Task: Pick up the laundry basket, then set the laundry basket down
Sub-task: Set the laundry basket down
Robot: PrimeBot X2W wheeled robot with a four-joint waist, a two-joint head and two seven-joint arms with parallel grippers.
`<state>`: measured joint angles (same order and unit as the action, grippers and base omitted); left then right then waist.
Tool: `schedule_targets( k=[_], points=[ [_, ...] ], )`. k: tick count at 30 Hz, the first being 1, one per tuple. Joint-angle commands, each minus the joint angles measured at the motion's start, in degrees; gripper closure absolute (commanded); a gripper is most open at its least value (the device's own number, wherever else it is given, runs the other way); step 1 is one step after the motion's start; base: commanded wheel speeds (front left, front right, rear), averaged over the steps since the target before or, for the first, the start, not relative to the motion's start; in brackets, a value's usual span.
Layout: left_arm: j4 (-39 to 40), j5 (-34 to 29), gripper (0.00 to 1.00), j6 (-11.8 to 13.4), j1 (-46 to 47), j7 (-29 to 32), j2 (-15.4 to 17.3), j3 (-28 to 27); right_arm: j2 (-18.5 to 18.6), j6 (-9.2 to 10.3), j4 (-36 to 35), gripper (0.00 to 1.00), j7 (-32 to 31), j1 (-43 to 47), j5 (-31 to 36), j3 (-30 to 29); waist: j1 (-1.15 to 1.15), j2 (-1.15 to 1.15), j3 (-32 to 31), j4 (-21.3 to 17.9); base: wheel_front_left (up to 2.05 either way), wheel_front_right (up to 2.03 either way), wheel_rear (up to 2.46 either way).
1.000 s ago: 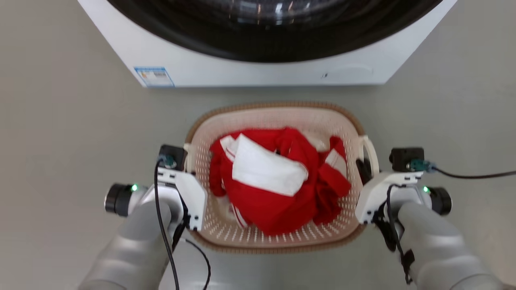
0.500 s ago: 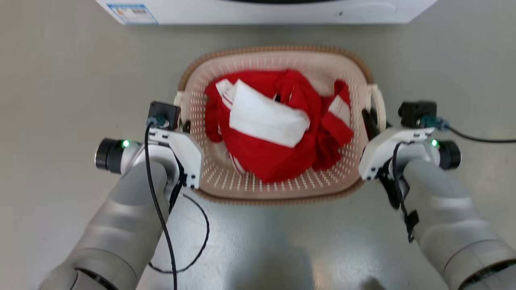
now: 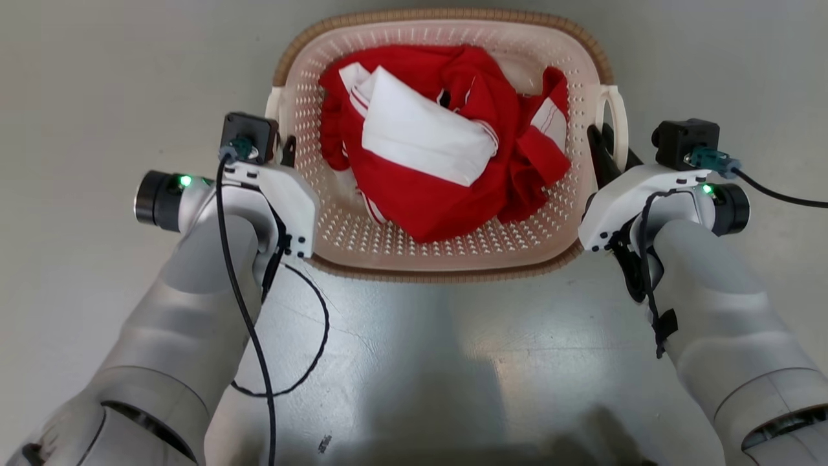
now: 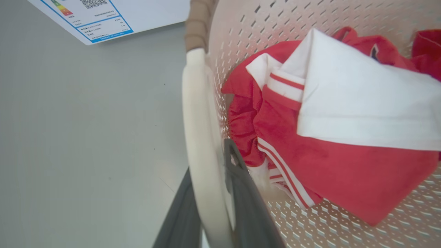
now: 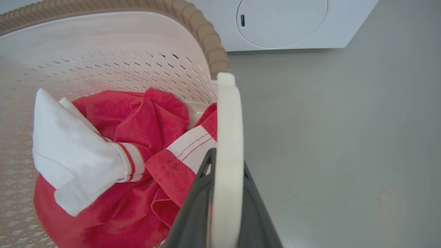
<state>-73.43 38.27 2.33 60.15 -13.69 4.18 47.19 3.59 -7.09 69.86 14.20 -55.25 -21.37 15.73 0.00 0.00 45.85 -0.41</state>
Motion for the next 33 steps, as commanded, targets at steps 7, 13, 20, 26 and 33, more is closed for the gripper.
schedule_targets(
  k=[7,13,20,26,33],
  points=[
    [0.6,-0.7,1.00,0.6,2.6,-1.1,2.6,-0.8,-0.7,-0.40,-2.4,1.00,0.8,2.2,2.6,-1.0,0.00,0.00,2.7,-0.8,0.00,0.00,0.00],
    [0.6,-0.5,1.00,0.7,3.2,-1.2,2.4,-0.9,-0.7,-0.40,-2.6,1.00,0.8,1.8,4.2,-2.6,0.00,0.00,3.7,-0.8,0.00,0.00,0.00],
    [0.5,-0.2,1.00,0.5,3.3,-1.3,2.0,-1.0,-0.7,-0.40,-2.8,1.00,0.8,1.6,5.8,-4.1,0.00,0.00,4.5,-0.6,0.00,0.00,0.00],
    [0.4,0.0,1.00,0.5,3.5,-1.3,1.8,-1.0,-0.7,-0.40,-2.7,1.00,0.8,1.5,6.9,-5.2,0.00,0.00,5.0,-0.3,0.00,0.00,0.00],
    [0.3,0.0,1.00,0.5,3.9,-1.3,2.2,-1.0,-0.7,-0.40,-2.9,1.00,0.8,1.6,7.7,-5.9,0.00,0.00,5.4,-0.5,0.00,0.00,0.00]
  ],
)
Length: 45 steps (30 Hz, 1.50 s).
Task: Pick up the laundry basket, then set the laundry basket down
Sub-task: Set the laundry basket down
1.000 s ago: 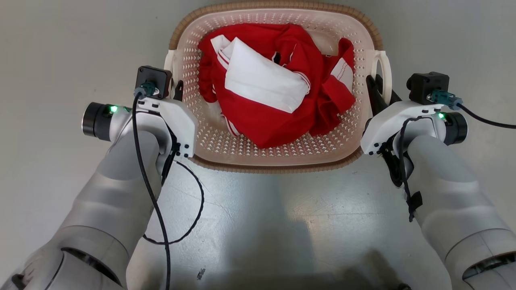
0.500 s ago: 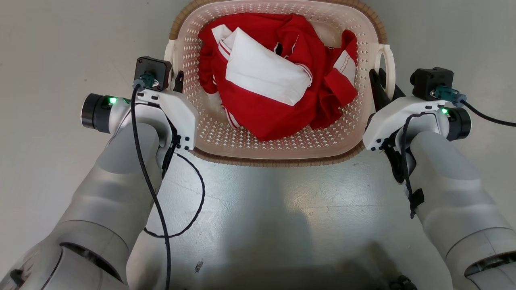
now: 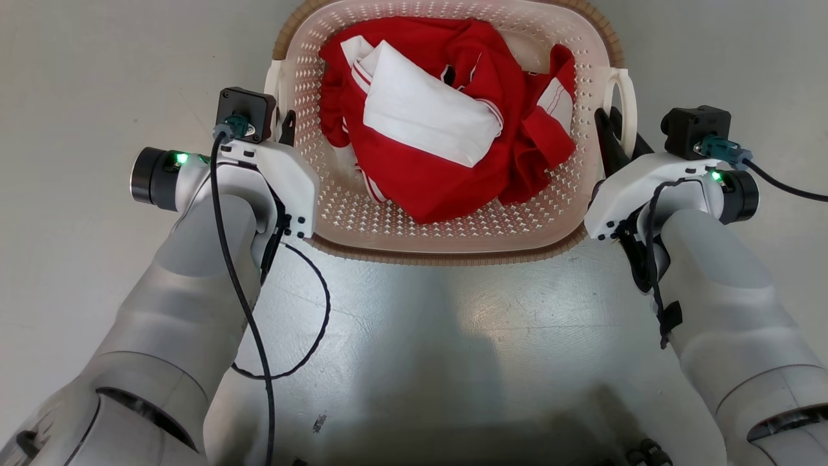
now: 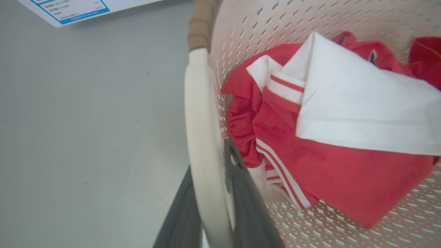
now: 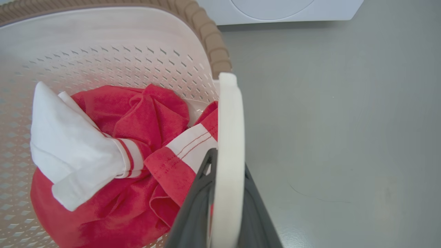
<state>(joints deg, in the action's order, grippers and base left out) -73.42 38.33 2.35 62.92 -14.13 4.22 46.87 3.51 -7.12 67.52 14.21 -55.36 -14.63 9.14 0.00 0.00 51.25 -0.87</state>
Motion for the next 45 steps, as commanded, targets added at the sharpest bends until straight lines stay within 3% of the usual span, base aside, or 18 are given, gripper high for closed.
schedule_targets(
  k=[1,10,24,26,27,28,29,30,45],
  points=[
    [0.3,-0.1,1.00,0.5,1.2,-0.9,2.2,-0.7,-0.6,-0.36,-0.6,1.00,0.8,1.7,1.0,0.6,0.00,0.00,0.1,-0.1,0.00,0.00,0.00],
    [0.5,0.0,1.00,0.5,1.3,-0.9,2.2,-0.9,-0.6,-0.36,-0.7,1.00,0.8,1.9,1.6,0.0,0.00,0.00,0.2,-0.2,0.00,0.00,0.00],
    [0.3,-0.1,0.85,0.5,1.3,-0.9,2.2,-0.8,-0.6,-0.36,-0.8,1.00,0.8,2.0,1.5,0.1,0.00,0.00,0.4,-0.4,0.00,0.00,0.00],
    [0.3,-0.1,0.69,0.5,1.4,-0.9,2.3,-0.8,-0.6,-0.36,-0.9,1.00,0.8,2.0,1.5,0.0,0.00,0.00,0.5,-0.5,0.00,0.00,0.00],
    [0.3,-0.1,0.51,0.6,1.4,-0.9,2.3,-0.9,-0.6,-0.36,-1.0,0.72,0.8,2.0,1.6,-0.3,0.00,0.00,0.5,-0.6,0.00,0.00,0.00],
    [0.3,0.0,0.29,0.6,1.4,-0.9,2.3,-0.9,-0.6,-0.36,-1.2,0.58,0.8,2.0,1.7,-0.5,0.00,0.00,0.6,-0.6,0.00,0.00,0.00],
    [0.2,0.0,0.07,0.7,1.3,-0.9,2.4,-0.8,-0.6,-0.36,-1.3,0.07,0.8,2.1,2.0,-0.8,0.00,0.00,0.6,-0.6,0.00,0.00,0.00],
    [0.2,0.0,0.00,0.8,1.3,-0.9,2.4,-0.9,-0.6,-0.36,-1.4,0.00,0.8,2.1,2.2,-1.2,0.00,0.00,0.7,-0.7,0.00,0.00,0.00],
    [-0.2,0.7,0.00,1.1,1.1,-0.9,2.1,-0.8,-0.6,-0.36,-3.0,0.00,0.8,3.2,4.5,-3.8,0.00,0.00,0.4,-0.5,0.00,0.00,0.00]
  ],
)
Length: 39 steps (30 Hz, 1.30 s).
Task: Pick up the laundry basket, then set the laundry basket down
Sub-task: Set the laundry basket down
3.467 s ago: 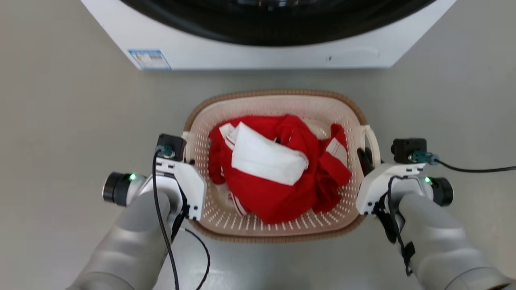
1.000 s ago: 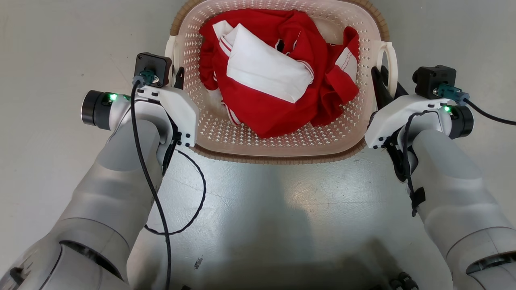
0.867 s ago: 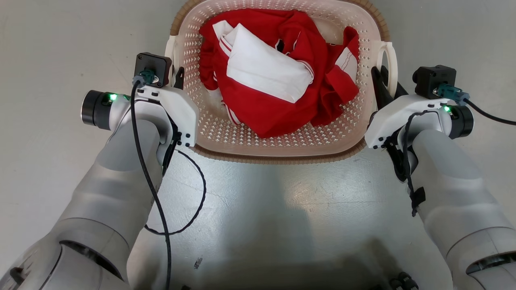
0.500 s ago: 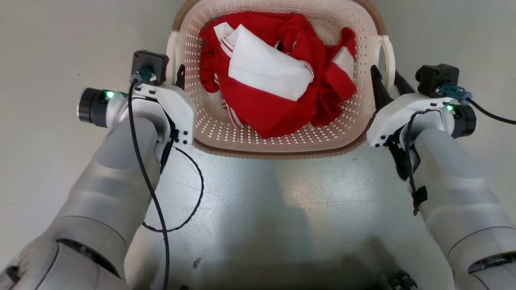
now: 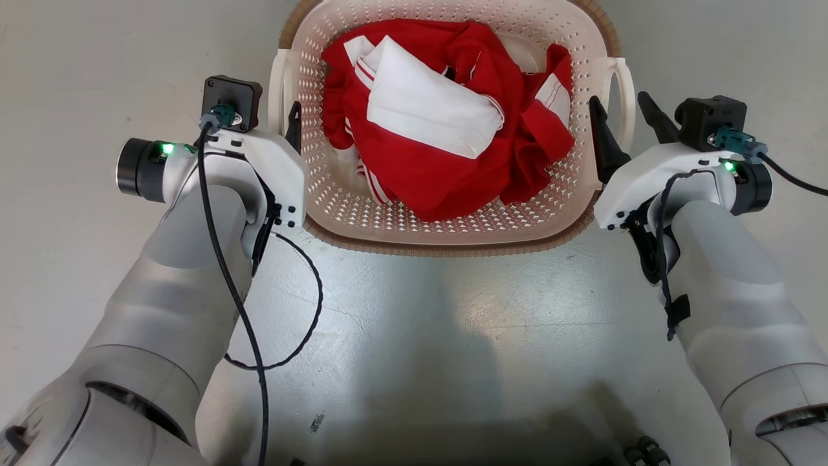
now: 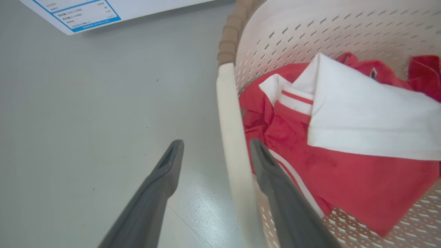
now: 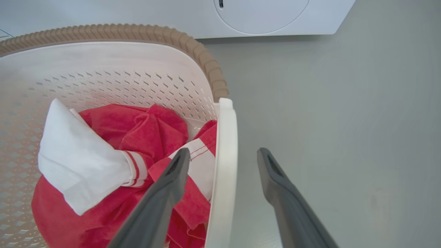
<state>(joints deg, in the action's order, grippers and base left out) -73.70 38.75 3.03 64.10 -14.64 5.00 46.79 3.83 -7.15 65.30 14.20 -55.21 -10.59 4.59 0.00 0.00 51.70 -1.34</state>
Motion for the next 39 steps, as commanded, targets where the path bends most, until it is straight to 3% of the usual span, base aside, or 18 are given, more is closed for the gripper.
schedule_targets(
  k=[1,15,39],
  points=[
    [0.1,0.1,0.00,0.7,-0.1,-0.4,1.3,-0.5,-1.0,-0.34,-0.9,0.00,0.8,3.1,0.4,0.6,0.00,0.00,-0.2,0.0,0.00,0.00,0.00],
    [2.3,0.8,0.00,0.9,-5.0,-0.4,0.8,-2.0,-1.0,-0.34,-1.8,0.00,0.8,6.4,0.9,-0.5,0.00,0.00,-7.8,0.0,0.00,0.00,0.00],
    [8.5,1.1,0.00,-0.3,-19.0,-0.4,0.9,-8.6,-1.0,-0.34,-6.9,0.00,0.8,16.8,8.4,-7.3,0.00,0.00,-29.7,1.6,0.00,0.00,0.00]
  ],
)
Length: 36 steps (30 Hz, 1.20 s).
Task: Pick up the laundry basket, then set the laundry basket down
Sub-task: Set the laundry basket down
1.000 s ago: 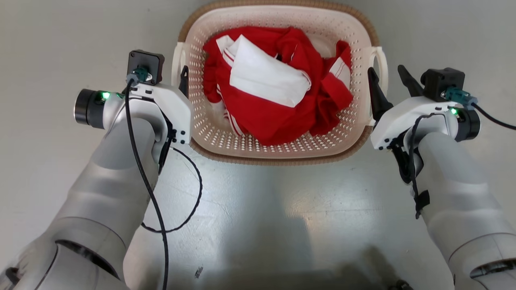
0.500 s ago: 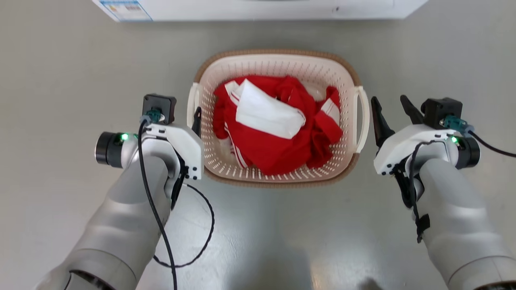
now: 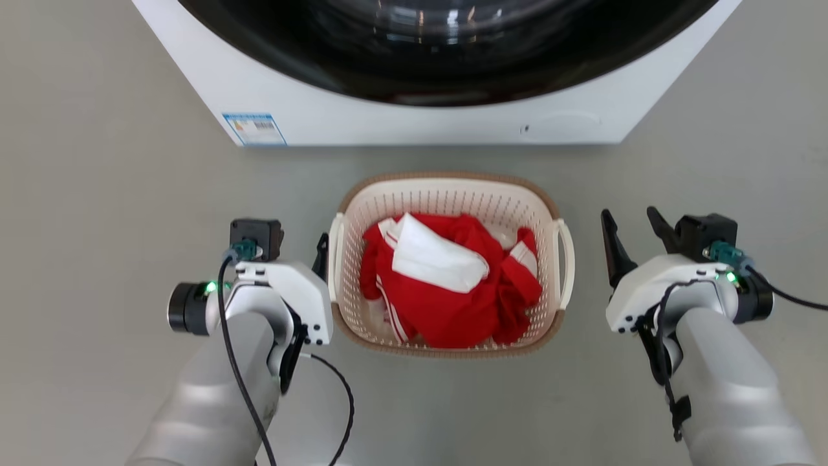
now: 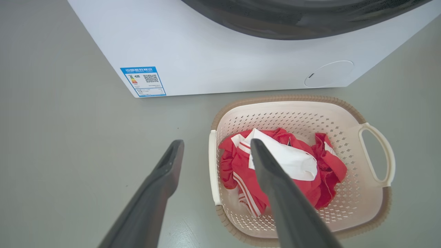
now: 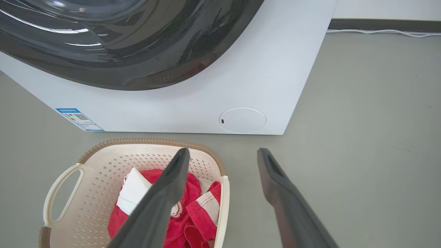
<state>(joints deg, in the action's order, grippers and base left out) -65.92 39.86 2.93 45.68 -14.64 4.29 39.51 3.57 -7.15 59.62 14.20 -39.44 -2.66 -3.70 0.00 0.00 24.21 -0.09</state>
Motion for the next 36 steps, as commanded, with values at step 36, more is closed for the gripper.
schedule_targets(
  k=[36],
  points=[
    [24.2,-12.3,0.00,0.0,-26.3,-0.4,2.8,-22.4,-0.7,-0.34,-17.6,0.00,0.8,20.8,-0.7,5.7,0.00,0.00,-24.6,0.7,0.00,0.00,0.00]
  ],
)
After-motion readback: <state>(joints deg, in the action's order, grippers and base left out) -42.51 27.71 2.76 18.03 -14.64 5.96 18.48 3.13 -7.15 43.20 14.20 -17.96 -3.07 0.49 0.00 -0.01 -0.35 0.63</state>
